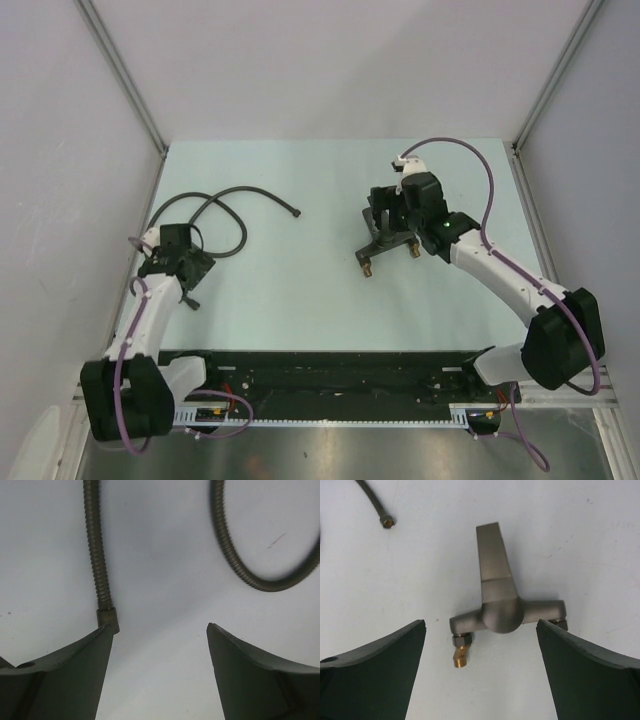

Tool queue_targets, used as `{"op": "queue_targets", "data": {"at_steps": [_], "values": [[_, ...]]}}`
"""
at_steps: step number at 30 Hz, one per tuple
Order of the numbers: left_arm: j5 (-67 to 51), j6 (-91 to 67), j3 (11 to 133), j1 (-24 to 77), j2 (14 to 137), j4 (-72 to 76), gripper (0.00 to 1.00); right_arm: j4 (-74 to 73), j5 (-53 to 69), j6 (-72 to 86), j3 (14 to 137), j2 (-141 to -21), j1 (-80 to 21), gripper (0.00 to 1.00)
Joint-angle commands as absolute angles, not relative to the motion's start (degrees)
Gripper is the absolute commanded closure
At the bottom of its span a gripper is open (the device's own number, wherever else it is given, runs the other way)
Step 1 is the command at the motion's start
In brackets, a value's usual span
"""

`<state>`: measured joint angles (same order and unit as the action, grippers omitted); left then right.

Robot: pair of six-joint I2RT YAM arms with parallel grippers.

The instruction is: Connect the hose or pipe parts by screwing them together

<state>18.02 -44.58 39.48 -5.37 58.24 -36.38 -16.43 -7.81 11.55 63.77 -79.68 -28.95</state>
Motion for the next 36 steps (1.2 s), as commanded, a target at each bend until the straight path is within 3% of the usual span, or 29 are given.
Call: {"op": "queue_targets", "data": {"at_steps": [1, 11, 19, 26, 30, 36], "values": [[19.7, -46.8, 39.5, -6.4, 65.5, -38.1, 0.20, -15.2, -6.1, 15.4, 61.0, -75.5, -30.8, 0.02], [28.6, -52.6, 38.3, -7.1, 70.3, -38.0, 0.20, -13.7, -5.1, 15.6, 55.9, -69.1, -31.3, 0.02], [27.9, -57.4, 37.5, -7.6, 75.2, -37.9, 0.24, -13.3, -3.3, 16.4, 54.9, -67.7, -31.3, 0.03], [26.8, -58.1, 37.4, -7.6, 77.0, -37.4, 0.50, -13.0, -3.0, 16.2, 54.1, -67.2, -31.3, 0.02], [25.1, -58.8, 36.6, -7.6, 76.6, -36.9, 0.54, -13.2, -3.3, 16.0, 53.8, -67.1, -31.3, 0.02], [21.1, -58.4, 35.8, -7.6, 74.3, -35.9, 0.78, -13.1, -3.8, 15.8, 53.8, -66.9, -31.4, 0.02]]}}
